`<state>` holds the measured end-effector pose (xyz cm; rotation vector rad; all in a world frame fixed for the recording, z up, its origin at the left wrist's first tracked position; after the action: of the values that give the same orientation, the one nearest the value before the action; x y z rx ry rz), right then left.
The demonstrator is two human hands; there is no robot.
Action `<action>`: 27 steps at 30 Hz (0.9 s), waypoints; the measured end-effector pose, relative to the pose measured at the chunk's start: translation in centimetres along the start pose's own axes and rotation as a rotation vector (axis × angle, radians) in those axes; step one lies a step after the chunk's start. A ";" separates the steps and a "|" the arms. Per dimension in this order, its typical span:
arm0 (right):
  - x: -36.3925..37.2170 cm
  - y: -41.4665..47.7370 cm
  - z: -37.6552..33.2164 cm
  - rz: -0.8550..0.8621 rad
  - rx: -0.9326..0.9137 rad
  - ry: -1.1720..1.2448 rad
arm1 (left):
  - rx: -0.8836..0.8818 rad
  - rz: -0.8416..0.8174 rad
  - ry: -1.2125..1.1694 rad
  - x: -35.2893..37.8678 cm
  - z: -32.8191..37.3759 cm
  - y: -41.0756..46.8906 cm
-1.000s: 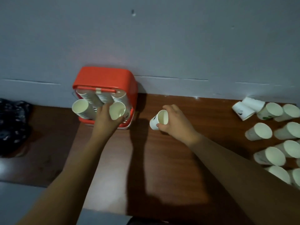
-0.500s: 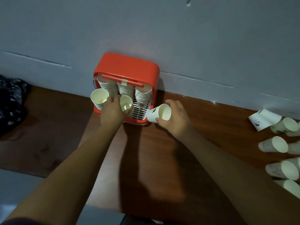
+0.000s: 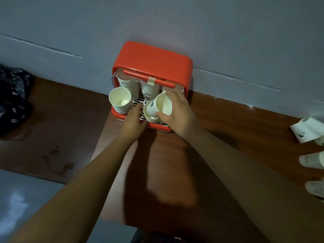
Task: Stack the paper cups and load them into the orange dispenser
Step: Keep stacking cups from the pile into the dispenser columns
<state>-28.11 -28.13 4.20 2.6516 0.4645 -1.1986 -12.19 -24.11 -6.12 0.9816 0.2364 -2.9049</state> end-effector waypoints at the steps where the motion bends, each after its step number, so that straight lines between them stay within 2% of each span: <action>1: 0.7 0.2 -0.1 -0.023 -0.012 -0.046 | -0.008 0.015 -0.034 -0.1 -0.4 -0.2; 5: 4.0 0.4 0.7 -0.188 0.006 -0.118 | 0.003 0.022 -0.201 -0.3 -0.4 -0.6; 8: 4.8 0.6 1.8 -0.184 0.039 -0.071 | 0.035 -0.014 -0.303 -0.2 0.2 -0.4; 14: 4.9 0.7 3.1 -0.061 0.123 0.040 | 0.048 -0.022 -0.208 0.1 -0.1 -0.3; 18: 5.2 0.2 3.0 -0.077 0.145 0.080 | 0.045 -0.017 -0.155 0.0 -0.1 -0.6; 21: 4.0 -1.4 3.5 -0.067 0.197 0.110 | -0.040 0.033 -0.128 -0.3 -0.6 -1.8; 24: 1.4 -5.0 5.1 -0.053 0.232 0.059 | -0.104 0.063 -0.082 0.3 0.1 -3.7; 27: -1.8 -9.6 8.3 -0.023 0.290 -0.077 | -0.089 -0.010 0.010 2.4 2.3 -5.8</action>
<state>-38.47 -22.04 -0.30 2.8286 0.3305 -1.4694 -16.15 -18.86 -5.06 0.9838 0.3693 -2.8714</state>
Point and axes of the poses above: each hand's wrist, its own y-axis towards the middle knuckle, its own x-axis out of the palm, z = x × y, the point moved 8 cm from there along y, towards the middle knuckle, and after that the axes turned 2 degrees about x, right-handed, at the moved point
